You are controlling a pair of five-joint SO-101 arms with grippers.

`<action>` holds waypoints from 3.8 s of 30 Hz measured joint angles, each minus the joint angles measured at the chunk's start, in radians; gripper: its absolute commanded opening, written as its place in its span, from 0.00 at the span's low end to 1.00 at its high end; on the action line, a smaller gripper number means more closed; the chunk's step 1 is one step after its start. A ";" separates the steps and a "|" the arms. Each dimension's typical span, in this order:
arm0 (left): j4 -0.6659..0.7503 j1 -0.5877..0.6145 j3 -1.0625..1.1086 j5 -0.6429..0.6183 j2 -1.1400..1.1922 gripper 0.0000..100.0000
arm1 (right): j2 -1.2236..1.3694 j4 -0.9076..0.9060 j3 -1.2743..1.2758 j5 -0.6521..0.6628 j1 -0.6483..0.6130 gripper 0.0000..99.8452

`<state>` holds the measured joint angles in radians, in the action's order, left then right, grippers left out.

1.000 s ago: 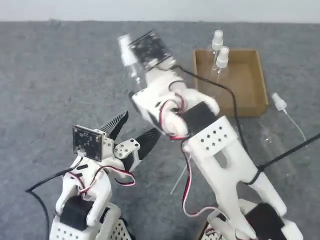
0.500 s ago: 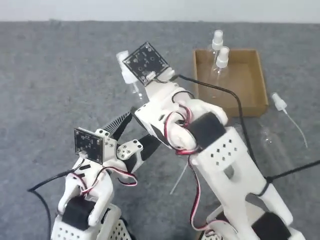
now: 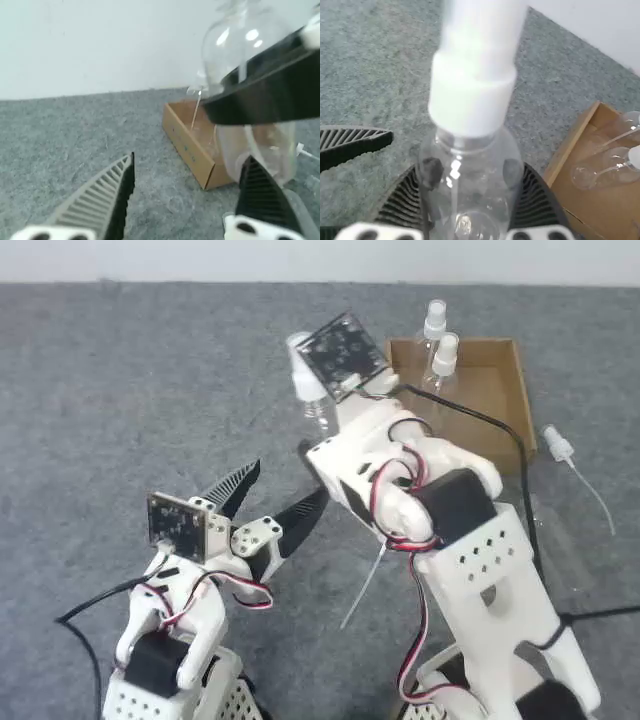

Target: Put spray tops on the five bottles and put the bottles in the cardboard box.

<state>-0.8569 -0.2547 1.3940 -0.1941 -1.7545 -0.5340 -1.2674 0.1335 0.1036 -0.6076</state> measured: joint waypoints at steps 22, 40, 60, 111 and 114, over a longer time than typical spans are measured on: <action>-0.011 -0.003 0.005 0.002 0.005 0.31 | 0.400 0.562 -0.029 0.000 0.692 0.01; -0.011 -0.003 0.025 0.038 0.012 0.31 | 0.836 1.169 -0.028 -0.040 0.690 0.01; -0.011 -0.003 0.035 0.038 0.014 0.31 | 1.158 1.554 -0.110 -0.120 0.690 0.01; -0.011 -0.003 0.035 0.038 0.008 0.31 | 1.329 1.603 -0.178 -0.083 0.692 0.04; -0.011 -0.003 0.035 0.038 0.008 0.31 | 1.335 1.610 -0.180 -0.083 0.692 0.09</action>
<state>-0.8677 -0.2578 1.4293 -0.1557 -1.7469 0.8009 0.3422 -0.0460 0.0207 0.0844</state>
